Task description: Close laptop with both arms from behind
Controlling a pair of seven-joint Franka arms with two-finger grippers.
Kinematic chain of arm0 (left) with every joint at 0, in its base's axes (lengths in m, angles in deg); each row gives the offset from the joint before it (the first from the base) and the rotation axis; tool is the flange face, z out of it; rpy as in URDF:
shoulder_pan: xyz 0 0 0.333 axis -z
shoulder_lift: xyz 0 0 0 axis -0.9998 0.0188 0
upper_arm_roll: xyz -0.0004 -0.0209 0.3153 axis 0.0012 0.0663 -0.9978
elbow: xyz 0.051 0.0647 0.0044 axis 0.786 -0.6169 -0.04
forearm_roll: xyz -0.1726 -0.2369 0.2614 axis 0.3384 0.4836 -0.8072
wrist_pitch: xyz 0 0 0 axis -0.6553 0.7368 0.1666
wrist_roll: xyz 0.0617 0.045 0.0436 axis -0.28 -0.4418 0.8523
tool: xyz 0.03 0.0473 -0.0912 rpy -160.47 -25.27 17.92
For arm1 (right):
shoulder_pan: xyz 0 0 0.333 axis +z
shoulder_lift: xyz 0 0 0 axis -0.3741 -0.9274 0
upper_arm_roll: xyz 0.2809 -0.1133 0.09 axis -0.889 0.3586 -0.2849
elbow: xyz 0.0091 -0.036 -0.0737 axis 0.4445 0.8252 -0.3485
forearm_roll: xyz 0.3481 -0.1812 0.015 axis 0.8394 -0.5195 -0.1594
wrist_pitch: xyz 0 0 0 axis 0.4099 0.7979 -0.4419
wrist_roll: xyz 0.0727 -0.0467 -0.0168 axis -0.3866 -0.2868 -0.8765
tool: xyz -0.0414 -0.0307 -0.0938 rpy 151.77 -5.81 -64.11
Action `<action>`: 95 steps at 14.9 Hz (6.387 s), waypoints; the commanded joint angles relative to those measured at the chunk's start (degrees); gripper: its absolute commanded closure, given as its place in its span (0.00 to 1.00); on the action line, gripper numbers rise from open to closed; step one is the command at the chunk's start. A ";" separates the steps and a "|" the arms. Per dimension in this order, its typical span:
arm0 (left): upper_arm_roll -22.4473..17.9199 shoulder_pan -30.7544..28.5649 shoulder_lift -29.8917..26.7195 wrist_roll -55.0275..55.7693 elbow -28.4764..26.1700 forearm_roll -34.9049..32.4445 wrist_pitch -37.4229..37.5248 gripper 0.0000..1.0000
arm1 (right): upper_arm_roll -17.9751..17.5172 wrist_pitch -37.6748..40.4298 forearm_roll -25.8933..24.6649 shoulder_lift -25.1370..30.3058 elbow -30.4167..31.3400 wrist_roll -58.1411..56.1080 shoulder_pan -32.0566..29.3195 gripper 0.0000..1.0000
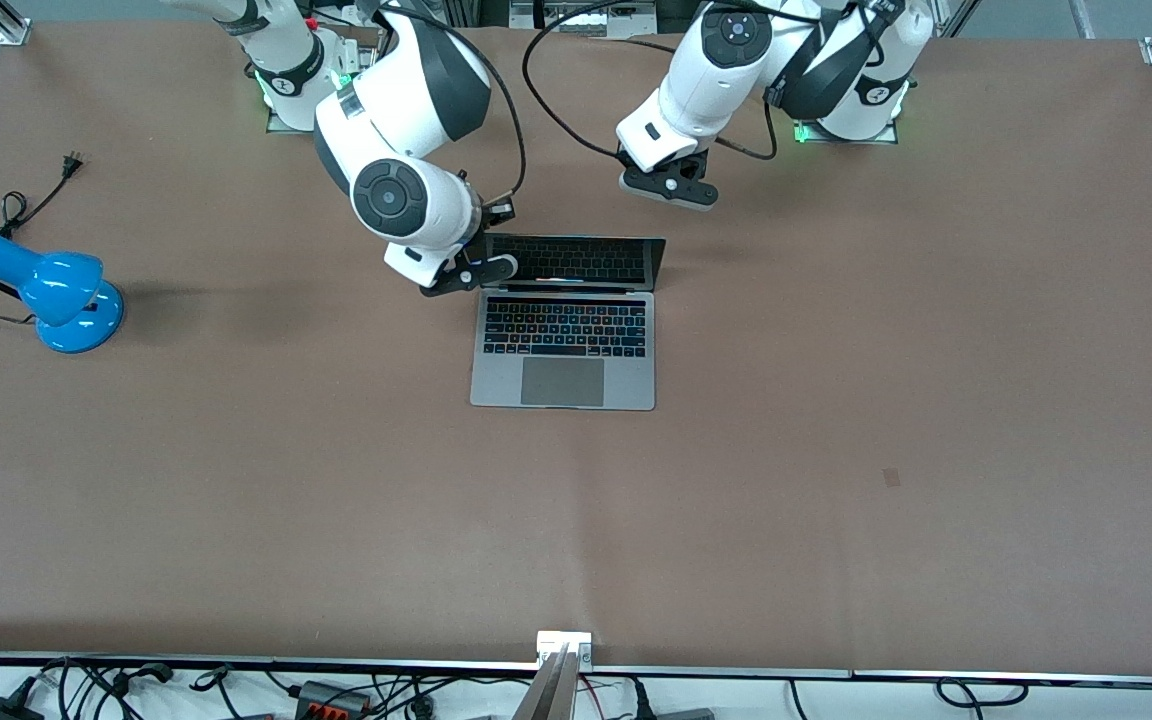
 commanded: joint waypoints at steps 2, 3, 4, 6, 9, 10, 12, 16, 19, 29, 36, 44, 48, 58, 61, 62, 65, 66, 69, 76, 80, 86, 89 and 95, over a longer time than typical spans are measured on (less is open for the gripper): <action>0.80 0.24 5.64 -0.32 -0.63 0.77 -10.51 0.99 | 0.24 -0.99 0.49 -2.24 -2.24 0.00 -0.01 1.00; 0.80 0.24 6.69 -0.41 -0.63 0.68 -12.63 0.99 | 0.24 -0.99 0.49 -2.68 -2.85 0.00 -0.01 1.00; 0.72 0.15 6.88 -0.67 -0.63 0.60 -13.43 0.99 | 0.33 -0.99 0.49 -3.12 -3.73 -0.17 -0.18 1.00; 0.45 -0.11 6.88 -1.11 -0.54 0.51 -13.61 0.99 | 0.33 -0.99 0.49 -4.35 -5.31 -0.18 -1.06 1.00; 0.01 -2.56 8.02 -1.20 0.25 -8.95 -14.93 0.99 | 0.33 -1.08 0.49 -6.02 -7.60 -0.26 -1.06 1.00; 0.10 -3.88 9.15 -1.12 1.03 -10.90 -14.93 0.99 | 0.33 -1.08 0.58 -6.64 -7.87 -0.26 -1.06 1.00; 0.01 -3.89 11.79 -1.20 3.40 -11.62 -15.46 0.99 | 0.33 -1.69 0.32 -7.95 -9.27 -0.26 -1.06 1.00; -0.08 -4.86 15.84 -1.12 5.78 -15.49 -19.24 0.99 | 0.33 -2.31 -0.30 -10.41 -11.55 -0.26 -1.15 1.00; -0.34 -4.77 17.34 -1.20 7.45 -15.93 -19.33 0.99 | 0.41 -2.31 -0.47 -11.65 -12.96 -0.26 -1.15 1.00; -3.68 -4.59 26.21 -1.20 15.19 -24.54 -19.33 0.99 | 0.94 -5.11 -4.69 -16.48 -17.89 -1.14 -1.86 1.00; -5.17 -4.15 34.03 -0.94 20.63 -30.34 -19.42 0.99 | 0.94 -8.46 -5.48 -18.77 -17.98 -1.14 -2.21 1.00; -5.79 -3.72 42.03 -0.85 25.65 -33.68 -19.42 0.99 | 0.94 -12.59 -5.49 -22.80 -19.64 -1.23 -2.12 1.00; -5.96 -3.63 43.35 -0.76 26.44 -35.79 -19.42 0.99 | 0.94 -12.94 -5.57 -25.88 -21.67 -1.14 -2.21 1.00; -10.18 0.06 46.25 -0.68 28.29 -36.06 -19.50 0.99 | 0.94 -18.65 -6.89 -29.93 -21.67 -1.14 -2.21 1.00; -10.80 0.94 46.61 -0.41 28.90 -35.97 -19.50 0.99 | 0.94 -18.74 -6.89 -30.28 -21.67 -1.14 -2.12 1.00; -10.97 0.94 46.78 -0.50 29.25 -36.06 -19.50 0.99 | 0.94 -18.74 -6.89 -30.37 -21.67 -1.05 -2.12 1.00; -10.97 0.94 47.22 -0.50 29.25 -36.06 -19.50 0.99 | 0.94 -18.74 -6.89 -30.64 -21.67 -1.05 -2.12 1.00; -10.97 0.86 47.22 -0.50 29.25 -36.06 -19.50 0.99 | 0.94 -18.74 -6.89 -30.55 -21.76 -1.14 -2.12 1.00; -10.97 0.51 46.70 -0.59 29.34 -36.14 -19.42 0.99 | 0.94 -18.74 -6.80 -30.20 -21.76 -1.14 -2.12 1.00; -10.27 -0.38 34.85 -0.94 28.64 -36.14 -4.42 0.99 | 1.65 -18.04 -6.80 -28.62 -22.11 0.44 -2.21 0.00; -10.18 -0.55 25.89 -1.99 29.25 -35.97 9.47 0.99 | 3.58 -15.77 -6.89 -24.58 -22.02 0.44 -1.86 0.00; -9.66 -3.45 14.45 -3.13 31.71 -35.18 33.19 0.01 | 9.98 -11.80 -6.98 -16.41 -22.02 -0.35 -2.03 0.00; -9.66 -4.06 12.51 -3.22 34.43 -35.18 41.29 0.00 | 13.59 -10.05 -6.89 -12.37 -22.02 -0.79 -2.03 0.00; -9.57 -11.08 12.59 -15.14 44.54 -34.57 57.57 0.00 | 20.53 -3.99 -6.89 -6.64 -22.02 -1.14 -2.73 0.00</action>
